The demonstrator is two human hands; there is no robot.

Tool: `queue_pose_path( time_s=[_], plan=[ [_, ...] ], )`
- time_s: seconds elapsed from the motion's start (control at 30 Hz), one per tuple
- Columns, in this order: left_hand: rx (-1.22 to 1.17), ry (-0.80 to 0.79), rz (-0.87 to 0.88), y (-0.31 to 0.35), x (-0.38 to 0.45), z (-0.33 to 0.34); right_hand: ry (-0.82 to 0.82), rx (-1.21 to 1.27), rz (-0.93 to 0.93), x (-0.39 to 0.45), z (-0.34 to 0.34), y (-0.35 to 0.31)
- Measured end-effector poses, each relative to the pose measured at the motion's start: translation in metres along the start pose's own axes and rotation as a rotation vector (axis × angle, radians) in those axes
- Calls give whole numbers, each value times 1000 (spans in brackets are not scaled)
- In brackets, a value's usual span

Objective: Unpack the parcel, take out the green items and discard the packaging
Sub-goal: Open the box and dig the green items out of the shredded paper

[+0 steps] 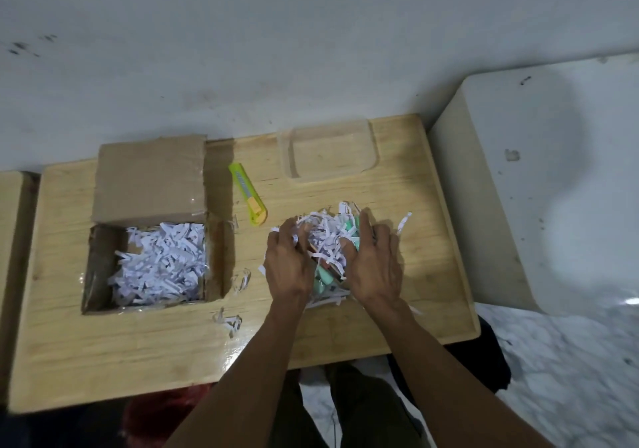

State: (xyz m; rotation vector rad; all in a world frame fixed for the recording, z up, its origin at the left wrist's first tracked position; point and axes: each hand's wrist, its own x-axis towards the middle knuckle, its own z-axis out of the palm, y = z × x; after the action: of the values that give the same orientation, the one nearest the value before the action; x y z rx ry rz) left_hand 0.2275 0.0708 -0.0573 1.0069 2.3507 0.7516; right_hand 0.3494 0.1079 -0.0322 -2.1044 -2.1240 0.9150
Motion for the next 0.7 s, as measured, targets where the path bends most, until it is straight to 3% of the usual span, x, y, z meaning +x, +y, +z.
queue_pose_path(
  time_s=[0.17,0.33,0.47,0.57,0.7],
  plan=[
    [50,63,5,2,-5,-17,66,71,-76,-17,-21,-3],
    [187,209,208,2,-23,-31,289,141,-113,-31,-39,16],
    [239,46,463,5,-41,-7,342,246,-202,-27,-30,22],
    [263,-78,385,0,-43,12,245,220,-250,-19,-15,18],
    [295,-125,306,-32,-34,9,153,174,-241,-10,-1,23]
  ],
)
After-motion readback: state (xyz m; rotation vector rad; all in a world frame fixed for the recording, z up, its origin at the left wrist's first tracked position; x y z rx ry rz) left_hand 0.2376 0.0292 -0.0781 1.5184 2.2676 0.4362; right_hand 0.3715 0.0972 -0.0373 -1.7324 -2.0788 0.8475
